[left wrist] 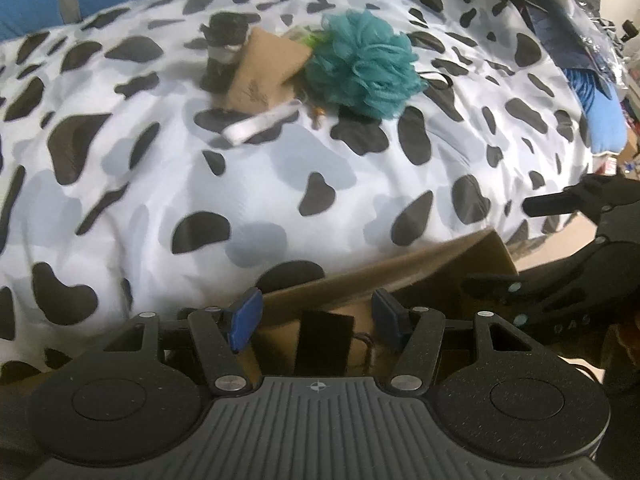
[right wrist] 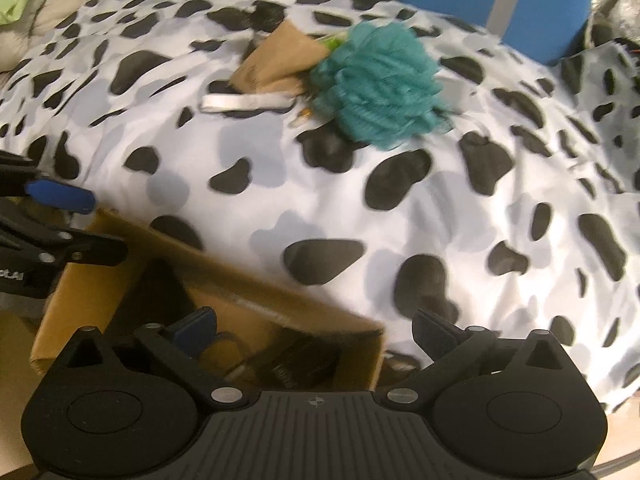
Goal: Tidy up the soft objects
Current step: 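Move both tools from the cardboard box back to the items on the sheet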
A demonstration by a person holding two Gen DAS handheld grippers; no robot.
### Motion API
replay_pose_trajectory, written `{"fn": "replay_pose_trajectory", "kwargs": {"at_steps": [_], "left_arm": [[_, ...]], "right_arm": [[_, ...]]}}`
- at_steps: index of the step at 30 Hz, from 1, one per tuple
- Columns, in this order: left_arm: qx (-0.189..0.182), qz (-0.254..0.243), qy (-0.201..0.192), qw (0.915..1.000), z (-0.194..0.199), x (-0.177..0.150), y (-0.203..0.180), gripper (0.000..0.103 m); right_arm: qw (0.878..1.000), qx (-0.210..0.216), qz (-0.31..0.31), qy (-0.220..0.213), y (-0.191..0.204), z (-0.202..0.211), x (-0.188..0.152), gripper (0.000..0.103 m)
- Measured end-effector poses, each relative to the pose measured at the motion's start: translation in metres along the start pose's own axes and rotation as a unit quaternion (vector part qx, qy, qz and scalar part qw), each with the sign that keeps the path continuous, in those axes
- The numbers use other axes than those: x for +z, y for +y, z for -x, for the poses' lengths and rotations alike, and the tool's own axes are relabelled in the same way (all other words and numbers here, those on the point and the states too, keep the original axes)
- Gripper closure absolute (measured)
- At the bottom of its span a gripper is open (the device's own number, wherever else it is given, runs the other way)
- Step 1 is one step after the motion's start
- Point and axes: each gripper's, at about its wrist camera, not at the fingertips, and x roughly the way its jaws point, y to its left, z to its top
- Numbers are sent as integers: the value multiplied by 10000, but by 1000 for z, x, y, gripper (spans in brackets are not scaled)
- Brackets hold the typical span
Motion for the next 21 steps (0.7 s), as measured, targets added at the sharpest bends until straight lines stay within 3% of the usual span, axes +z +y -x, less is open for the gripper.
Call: {"fn": "replay_pose_trajectory", "kwargs": {"at_steps": [8,10,21], "left_arm": [[557,-4,-403,9976,7,4,2,43],[697,-32,-499,9963,9,4,3,36],[1009,-60,-919,9906,8,15,7,32]], "right_arm": [[9969,-455,-167,-614,-9,14,5,0],[9954,-445,-304,-790,-13,19,7,0],[9869,-589,-881,-1215,-30,25,10,0]]}}
